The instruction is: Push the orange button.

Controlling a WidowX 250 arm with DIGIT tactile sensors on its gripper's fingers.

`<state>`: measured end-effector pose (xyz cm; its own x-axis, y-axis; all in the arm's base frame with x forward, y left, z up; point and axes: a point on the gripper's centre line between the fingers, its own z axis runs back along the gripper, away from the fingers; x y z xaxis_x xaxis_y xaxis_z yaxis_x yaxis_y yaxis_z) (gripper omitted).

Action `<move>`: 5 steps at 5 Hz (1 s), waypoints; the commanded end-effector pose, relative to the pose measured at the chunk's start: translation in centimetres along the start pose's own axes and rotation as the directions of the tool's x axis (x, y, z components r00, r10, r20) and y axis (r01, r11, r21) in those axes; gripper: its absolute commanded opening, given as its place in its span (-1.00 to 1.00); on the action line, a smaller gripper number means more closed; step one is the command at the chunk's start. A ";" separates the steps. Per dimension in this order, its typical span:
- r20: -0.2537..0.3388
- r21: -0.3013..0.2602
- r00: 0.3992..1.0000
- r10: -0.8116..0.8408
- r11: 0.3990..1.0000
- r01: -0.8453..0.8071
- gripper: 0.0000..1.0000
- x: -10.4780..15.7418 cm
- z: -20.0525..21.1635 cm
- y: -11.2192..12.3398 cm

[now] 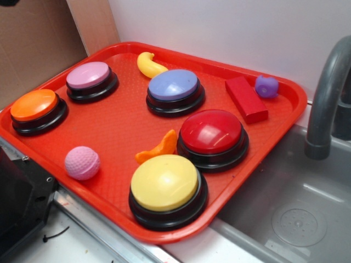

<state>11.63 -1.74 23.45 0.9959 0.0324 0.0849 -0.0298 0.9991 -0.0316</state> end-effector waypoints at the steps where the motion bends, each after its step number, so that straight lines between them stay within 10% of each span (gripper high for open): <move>1: 0.000 0.000 1.000 0.000 1.000 0.000 1.00 0.0 0.0 0.0; 3: -0.011 0.139 0.902 0.432 0.894 -0.427 1.00 3.2 -8.2 10.7; 5: 0.026 0.168 0.850 0.527 0.836 -0.523 1.00 3.4 -15.3 14.3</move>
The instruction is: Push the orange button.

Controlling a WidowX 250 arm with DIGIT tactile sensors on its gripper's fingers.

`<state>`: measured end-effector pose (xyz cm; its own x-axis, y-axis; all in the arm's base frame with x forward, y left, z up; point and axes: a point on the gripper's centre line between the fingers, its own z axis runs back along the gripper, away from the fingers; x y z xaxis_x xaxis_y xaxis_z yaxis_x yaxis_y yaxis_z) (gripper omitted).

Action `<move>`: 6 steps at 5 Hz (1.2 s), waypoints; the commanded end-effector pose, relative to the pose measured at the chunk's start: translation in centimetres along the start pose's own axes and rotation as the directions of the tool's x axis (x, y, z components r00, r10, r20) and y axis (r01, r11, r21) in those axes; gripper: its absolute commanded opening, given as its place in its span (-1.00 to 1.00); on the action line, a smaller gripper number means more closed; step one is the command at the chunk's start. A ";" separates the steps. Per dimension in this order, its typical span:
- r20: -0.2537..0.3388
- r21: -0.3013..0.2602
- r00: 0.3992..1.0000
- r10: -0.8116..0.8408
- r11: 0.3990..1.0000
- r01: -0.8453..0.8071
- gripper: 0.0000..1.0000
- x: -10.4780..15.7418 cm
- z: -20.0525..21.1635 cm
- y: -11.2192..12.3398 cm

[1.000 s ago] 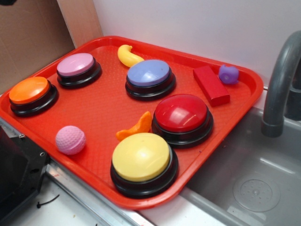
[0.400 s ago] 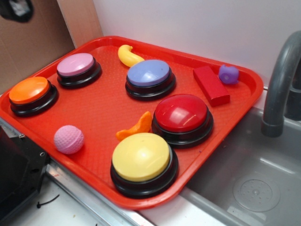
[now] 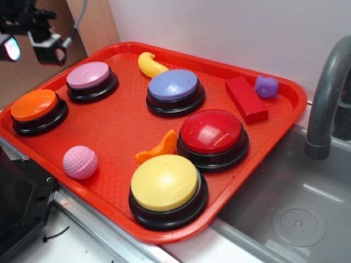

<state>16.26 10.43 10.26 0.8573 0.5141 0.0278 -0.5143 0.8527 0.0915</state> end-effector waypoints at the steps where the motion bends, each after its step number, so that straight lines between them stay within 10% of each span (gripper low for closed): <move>1: 0.032 0.010 0.997 0.065 0.998 -0.065 1.00 0.3 -3.9 2.2; 6: -0.006 0.008 0.999 0.037 0.999 -0.037 1.00 0.5 -3.3 1.7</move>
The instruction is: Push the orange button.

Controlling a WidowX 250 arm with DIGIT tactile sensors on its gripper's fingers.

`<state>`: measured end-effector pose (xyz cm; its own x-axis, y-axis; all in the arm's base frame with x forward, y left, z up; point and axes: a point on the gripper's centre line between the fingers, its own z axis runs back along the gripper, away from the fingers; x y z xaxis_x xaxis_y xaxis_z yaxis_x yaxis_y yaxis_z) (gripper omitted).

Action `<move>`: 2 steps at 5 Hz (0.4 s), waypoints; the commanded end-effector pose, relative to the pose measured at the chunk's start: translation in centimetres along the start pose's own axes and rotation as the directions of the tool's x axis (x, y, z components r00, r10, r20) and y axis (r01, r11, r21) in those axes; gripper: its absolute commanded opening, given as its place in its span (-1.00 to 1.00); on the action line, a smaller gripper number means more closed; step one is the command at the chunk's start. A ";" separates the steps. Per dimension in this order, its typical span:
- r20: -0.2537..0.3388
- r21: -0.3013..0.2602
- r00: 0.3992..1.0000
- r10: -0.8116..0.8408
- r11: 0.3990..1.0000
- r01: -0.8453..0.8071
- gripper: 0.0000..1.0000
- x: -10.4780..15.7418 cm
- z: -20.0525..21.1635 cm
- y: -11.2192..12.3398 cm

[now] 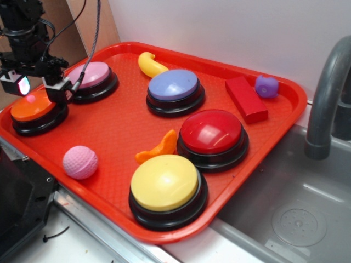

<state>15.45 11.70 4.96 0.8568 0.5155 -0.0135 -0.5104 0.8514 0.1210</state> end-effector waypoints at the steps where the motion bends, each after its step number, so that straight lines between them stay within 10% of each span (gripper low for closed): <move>1: 0.061 0.001 0.998 0.034 0.999 -0.034 1.00 0.4 3.5 0.8; 2: 0.075 -0.014 0.997 0.028 1.000 -0.027 1.00 0.3 4.1 1.0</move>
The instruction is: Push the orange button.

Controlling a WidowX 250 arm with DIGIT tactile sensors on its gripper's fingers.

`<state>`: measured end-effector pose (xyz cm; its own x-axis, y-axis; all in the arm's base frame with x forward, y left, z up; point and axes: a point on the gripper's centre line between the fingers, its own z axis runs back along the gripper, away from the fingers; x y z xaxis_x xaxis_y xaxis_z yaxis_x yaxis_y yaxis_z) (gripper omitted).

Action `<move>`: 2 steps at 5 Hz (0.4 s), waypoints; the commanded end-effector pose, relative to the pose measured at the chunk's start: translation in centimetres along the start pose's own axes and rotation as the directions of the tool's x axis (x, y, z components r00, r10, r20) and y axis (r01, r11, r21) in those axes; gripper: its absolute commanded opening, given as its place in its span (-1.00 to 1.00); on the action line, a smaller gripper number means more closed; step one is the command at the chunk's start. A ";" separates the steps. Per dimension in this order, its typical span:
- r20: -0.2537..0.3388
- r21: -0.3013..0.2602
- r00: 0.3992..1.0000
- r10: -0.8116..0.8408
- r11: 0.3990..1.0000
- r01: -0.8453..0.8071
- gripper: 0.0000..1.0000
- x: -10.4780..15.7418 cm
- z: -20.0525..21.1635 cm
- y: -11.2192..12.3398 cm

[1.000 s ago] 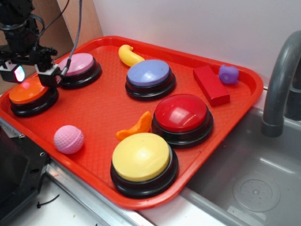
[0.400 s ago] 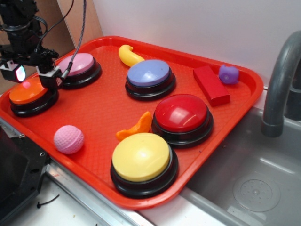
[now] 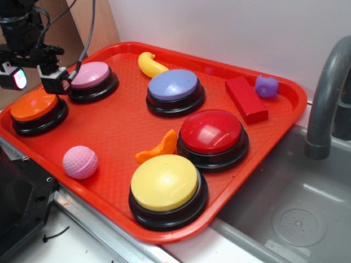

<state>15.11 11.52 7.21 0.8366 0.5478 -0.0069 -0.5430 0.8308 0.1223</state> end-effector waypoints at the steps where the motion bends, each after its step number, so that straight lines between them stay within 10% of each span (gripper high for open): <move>1: 0.078 -0.001 0.997 0.006 1.000 -0.006 1.00 0.8 2.6 0.9; 2: 0.086 0.014 0.996 0.007 1.000 -0.009 1.00 0.9 3.0 0.9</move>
<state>14.92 11.72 8.70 0.8317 0.5551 0.0109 -0.5510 0.8228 0.1392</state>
